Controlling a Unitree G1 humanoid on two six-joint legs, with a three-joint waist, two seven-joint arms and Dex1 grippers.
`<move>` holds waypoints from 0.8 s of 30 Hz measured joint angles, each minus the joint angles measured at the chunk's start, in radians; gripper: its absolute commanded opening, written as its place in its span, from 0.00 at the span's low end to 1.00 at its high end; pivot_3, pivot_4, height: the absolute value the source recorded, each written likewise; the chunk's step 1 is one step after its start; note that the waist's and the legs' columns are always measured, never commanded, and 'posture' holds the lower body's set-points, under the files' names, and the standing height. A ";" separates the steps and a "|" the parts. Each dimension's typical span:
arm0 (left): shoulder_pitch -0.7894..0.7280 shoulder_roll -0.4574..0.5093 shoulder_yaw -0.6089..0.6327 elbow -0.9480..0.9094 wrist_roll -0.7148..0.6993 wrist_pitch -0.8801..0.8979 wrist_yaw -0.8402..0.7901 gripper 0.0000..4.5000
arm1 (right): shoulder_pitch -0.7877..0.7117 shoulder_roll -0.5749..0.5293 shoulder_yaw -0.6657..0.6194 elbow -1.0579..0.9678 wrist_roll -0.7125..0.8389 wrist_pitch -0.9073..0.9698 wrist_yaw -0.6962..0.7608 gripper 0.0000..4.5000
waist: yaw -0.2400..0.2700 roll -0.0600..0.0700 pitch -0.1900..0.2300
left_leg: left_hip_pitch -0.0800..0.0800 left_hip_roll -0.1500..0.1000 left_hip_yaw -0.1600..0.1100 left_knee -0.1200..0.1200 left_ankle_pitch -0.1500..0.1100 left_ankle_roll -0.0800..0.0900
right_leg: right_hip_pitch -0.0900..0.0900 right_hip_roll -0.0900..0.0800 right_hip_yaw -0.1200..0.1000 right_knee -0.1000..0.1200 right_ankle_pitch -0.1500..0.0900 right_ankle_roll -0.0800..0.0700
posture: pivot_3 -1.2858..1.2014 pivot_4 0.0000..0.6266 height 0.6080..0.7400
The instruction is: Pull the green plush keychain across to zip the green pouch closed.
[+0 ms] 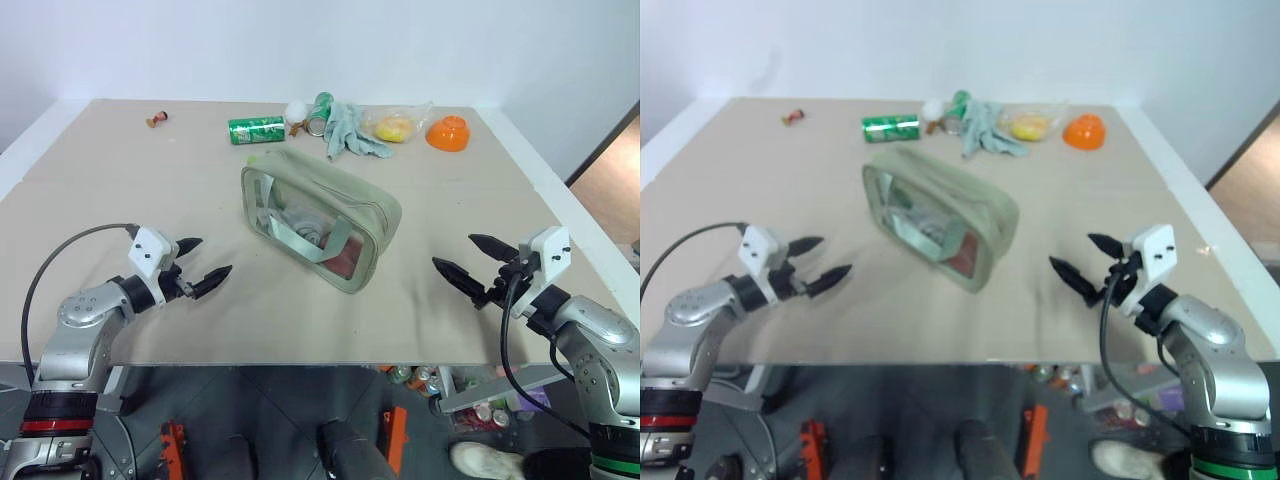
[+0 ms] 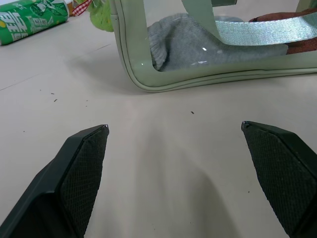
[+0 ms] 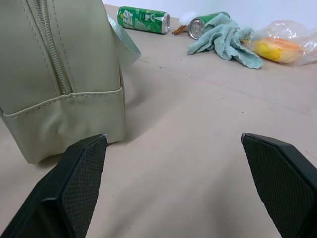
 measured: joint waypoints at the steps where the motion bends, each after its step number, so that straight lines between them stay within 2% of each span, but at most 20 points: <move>1: 0.000 0.000 0.000 0.001 0.000 0.000 0.000 0.99 | 0.000 0.000 0.000 0.000 0.000 0.000 0.001 1.00 | 0.000 0.000 0.000 | 0.000 0.000 0.000 0.000 0.000 0.000 | 0.000 0.000 0.000 0.000 0.000 0.000 | 0.52 0.24 1.00; 18: -0.023 0.001 0.001 0.010 -0.043 -0.022 -0.066 0.99 | -0.004 0.001 0.000 0.040 -0.020 -0.036 0.026 1.00 | 0.000 0.000 0.000 | 0.000 0.000 0.000 0.000 0.000 0.000 | 0.000 0.000 0.000 0.000 0.000 0.000 | 0.52 0.24 1.00; 21: -0.014 0.019 0.001 -0.014 -0.082 -0.008 -0.125 0.99 | -0.004 0.009 0.000 0.038 -0.013 -0.036 0.017 1.00 | 0.000 0.000 0.000 | 0.000 0.000 0.000 0.000 0.000 0.000 | 0.000 0.000 0.000 0.000 0.000 0.000 | 0.52 0.24 1.00; 24: 0.001 0.057 -0.002 -0.114 -0.158 0.052 -0.207 0.99 | -0.005 -0.001 -0.026 -0.024 0.036 0.015 0.001 1.00 | 0.000 0.002 0.001 | -0.002 0.000 0.000 0.000 0.000 0.000 | -0.001 0.000 0.000 0.000 0.000 0.000 | 0.52 0.24 1.00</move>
